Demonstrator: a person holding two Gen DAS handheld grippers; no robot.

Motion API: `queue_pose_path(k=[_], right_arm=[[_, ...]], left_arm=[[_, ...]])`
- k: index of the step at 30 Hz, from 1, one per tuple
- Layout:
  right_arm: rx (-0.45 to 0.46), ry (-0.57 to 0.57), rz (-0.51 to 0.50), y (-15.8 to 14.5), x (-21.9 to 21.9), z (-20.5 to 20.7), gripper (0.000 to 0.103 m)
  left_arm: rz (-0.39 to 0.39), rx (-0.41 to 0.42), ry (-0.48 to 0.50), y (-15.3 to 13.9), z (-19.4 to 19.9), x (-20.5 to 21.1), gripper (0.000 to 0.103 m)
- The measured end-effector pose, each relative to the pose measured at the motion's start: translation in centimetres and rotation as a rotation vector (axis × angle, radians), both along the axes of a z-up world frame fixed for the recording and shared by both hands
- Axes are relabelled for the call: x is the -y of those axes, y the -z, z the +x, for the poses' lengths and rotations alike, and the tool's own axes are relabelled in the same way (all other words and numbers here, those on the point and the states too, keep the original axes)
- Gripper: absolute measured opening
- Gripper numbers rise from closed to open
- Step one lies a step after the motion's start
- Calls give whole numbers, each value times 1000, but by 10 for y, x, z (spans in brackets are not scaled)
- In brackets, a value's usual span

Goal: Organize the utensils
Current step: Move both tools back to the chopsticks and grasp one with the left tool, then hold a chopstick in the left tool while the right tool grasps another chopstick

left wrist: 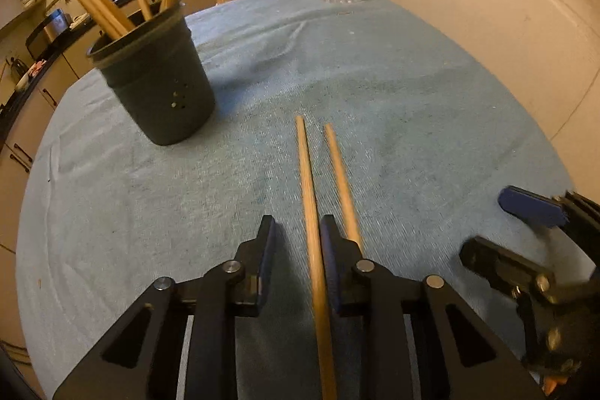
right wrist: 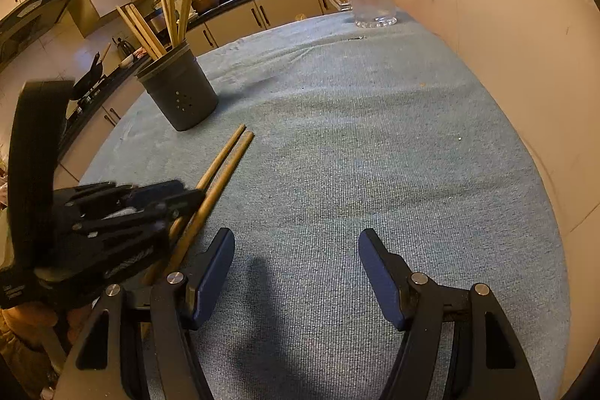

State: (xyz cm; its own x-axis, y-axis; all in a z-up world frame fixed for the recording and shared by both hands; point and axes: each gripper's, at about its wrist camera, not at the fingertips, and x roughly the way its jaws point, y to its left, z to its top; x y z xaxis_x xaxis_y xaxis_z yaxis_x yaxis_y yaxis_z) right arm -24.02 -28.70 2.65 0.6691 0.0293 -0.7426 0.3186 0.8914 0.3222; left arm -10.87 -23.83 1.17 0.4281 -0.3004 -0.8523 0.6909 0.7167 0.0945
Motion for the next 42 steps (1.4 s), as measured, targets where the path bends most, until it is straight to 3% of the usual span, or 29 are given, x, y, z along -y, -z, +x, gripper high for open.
queue_pose_path(k=[3, 11, 14, 17, 18, 19, 23, 26, 31, 33, 35, 37, 42], right_arm=[[5, -2, 5, 1, 2, 0, 73], [-3, -21, -20, 1, -1, 1, 74], [-17, -27, -49, 1, -6, 4, 76], [-47, -33, -91, 1, -11, 9, 77], [-56, -35, -96, 0, -12, 10, 77], [-67, -41, -90, -1, -11, 12, 77], [-74, -65, 0, -6, -6, 21, 77], [-80, -87, 21, -11, -8, 34, 69], [-142, -153, 16, -5, -27, 71, 42], [-169, -163, 8, -1, -33, 85, 40], [-181, -167, -20, -1, -39, 100, 35], [-196, -164, -37, 0, -41, 110, 16], [-228, -180, -57, 0, -42, 108, 10]], left_arm=[[-27, -59, -63, 0, 14, -2, 8], [-66, -146, -267, -2, 26, -57, 7], [-77, -197, -290, -4, 25, -76, 7], [-71, -205, -284, -6, 26, -81, 14], [-78, -208, -287, -7, 29, -83, 21], [-82, -208, -292, -8, 32, -83, 28], [-82, -224, -268, -8, 44, -77, 33], [-86, -227, -266, -5, 54, -71, 33], [-140, -234, -282, -3, 67, -72, 33], [-150, -220, -275, -3, 66, -72, 33], [-137, -195, -271, -3, 64, -74, 25], [-114, -159, -289, -2, 64, -74, 7], [-150, -183, -322, -5, 62, -102, 6]])
